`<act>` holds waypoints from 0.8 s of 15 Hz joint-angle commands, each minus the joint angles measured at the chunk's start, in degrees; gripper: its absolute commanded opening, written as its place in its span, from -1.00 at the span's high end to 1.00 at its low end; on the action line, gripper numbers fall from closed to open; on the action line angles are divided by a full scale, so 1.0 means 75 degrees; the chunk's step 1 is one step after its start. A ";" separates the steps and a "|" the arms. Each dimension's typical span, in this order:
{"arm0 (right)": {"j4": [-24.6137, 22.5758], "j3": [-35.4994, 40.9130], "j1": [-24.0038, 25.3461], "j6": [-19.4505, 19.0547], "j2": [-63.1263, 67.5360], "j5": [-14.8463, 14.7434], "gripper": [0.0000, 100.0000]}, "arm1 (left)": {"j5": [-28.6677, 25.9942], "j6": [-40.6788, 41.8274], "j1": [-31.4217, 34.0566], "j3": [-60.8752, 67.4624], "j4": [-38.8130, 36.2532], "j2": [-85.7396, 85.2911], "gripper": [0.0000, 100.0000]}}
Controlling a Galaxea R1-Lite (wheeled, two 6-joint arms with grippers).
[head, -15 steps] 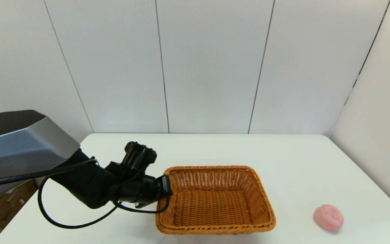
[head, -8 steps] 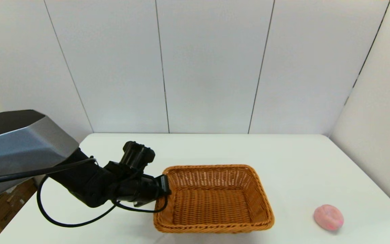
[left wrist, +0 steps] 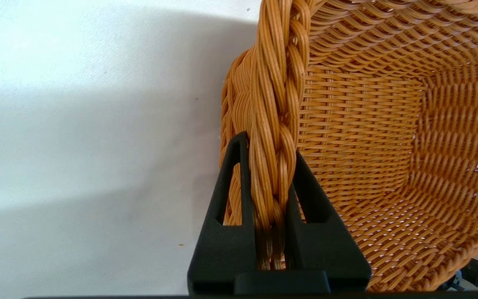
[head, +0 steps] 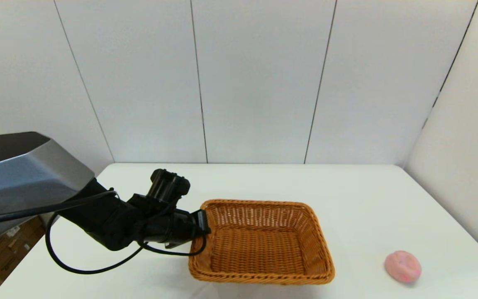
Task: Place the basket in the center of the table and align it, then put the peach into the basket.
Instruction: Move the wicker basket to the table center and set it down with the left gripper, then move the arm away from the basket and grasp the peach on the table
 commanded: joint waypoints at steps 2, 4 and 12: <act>0.0003 0.0001 0.0003 0.0000 0.0010 -0.0004 -1.00 | -0.0003 -0.0034 -0.0022 -0.0015 -0.0023 -0.0027 -1.00; 0.0003 0.0001 0.0003 0.0000 0.0010 -0.0004 -1.00 | 0.0009 -0.0034 -0.0034 -0.0015 -0.0023 -0.0063 -1.00; 0.0003 0.0001 0.0003 0.0000 0.0010 -0.0004 -1.00 | 0.0243 0.0329 0.0189 0.0032 0.0188 -0.2465 -1.00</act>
